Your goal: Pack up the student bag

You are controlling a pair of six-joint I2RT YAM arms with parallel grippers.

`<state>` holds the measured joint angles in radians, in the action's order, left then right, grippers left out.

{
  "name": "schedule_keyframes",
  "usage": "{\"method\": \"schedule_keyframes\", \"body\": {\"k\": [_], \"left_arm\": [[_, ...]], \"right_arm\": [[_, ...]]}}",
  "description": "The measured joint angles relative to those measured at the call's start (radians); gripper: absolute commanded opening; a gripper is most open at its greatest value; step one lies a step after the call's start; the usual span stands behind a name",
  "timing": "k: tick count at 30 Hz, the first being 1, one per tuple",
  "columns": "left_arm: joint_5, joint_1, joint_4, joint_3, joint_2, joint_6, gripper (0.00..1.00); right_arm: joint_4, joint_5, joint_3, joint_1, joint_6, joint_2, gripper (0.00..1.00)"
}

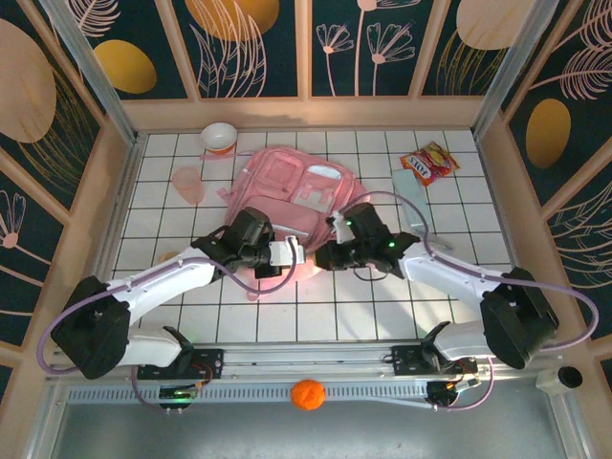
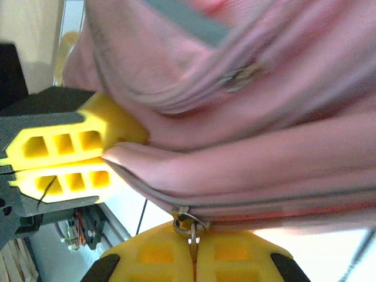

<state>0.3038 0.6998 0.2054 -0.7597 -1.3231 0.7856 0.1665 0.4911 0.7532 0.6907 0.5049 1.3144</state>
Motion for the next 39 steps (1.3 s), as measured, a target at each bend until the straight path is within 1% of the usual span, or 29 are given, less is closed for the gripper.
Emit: {"method": "schedule_keyframes", "body": {"k": [3,5,13,18,24,28,32,33,34,37,39], "left_arm": [[-0.011,0.000,0.000,0.010,0.020,0.000,0.00],[-0.017,0.000,-0.001,0.014,0.029,0.000,0.00],[-0.010,-0.002,0.017,0.016,0.048,-0.002,0.00],[0.032,-0.005,0.027,0.015,0.071,0.000,0.00],[0.048,-0.008,0.031,0.008,0.087,0.008,0.00],[0.048,-0.008,0.034,0.007,0.090,0.007,0.00],[0.055,-0.008,0.023,0.007,0.093,-0.012,0.00],[0.056,-0.008,0.018,0.007,0.094,-0.019,0.00],[0.057,-0.008,0.013,0.007,0.094,-0.029,0.00],[0.064,-0.010,-0.003,0.008,0.095,-0.068,0.00],[0.063,-0.012,-0.010,0.011,0.097,-0.098,0.00]], "right_arm": [[0.032,0.034,-0.018,-0.095,-0.045,-0.027,0.00],[0.050,0.052,-0.018,-0.134,-0.070,-0.026,0.00],[0.082,0.057,-0.002,-0.158,-0.115,-0.003,0.00],[0.077,0.053,-0.002,-0.275,-0.099,0.026,0.00],[-0.010,0.114,-0.001,-0.388,-0.097,0.128,0.00],[-0.022,0.165,0.027,-0.404,-0.106,0.201,0.00],[-0.032,0.169,0.059,-0.404,-0.111,0.206,0.00],[-0.033,0.167,0.061,-0.404,-0.112,0.205,0.01],[-0.033,0.163,0.061,-0.404,-0.114,0.200,0.07],[-0.030,0.137,0.061,-0.405,-0.130,0.175,0.28],[-0.020,0.106,0.061,-0.421,-0.143,0.145,0.36]]}}
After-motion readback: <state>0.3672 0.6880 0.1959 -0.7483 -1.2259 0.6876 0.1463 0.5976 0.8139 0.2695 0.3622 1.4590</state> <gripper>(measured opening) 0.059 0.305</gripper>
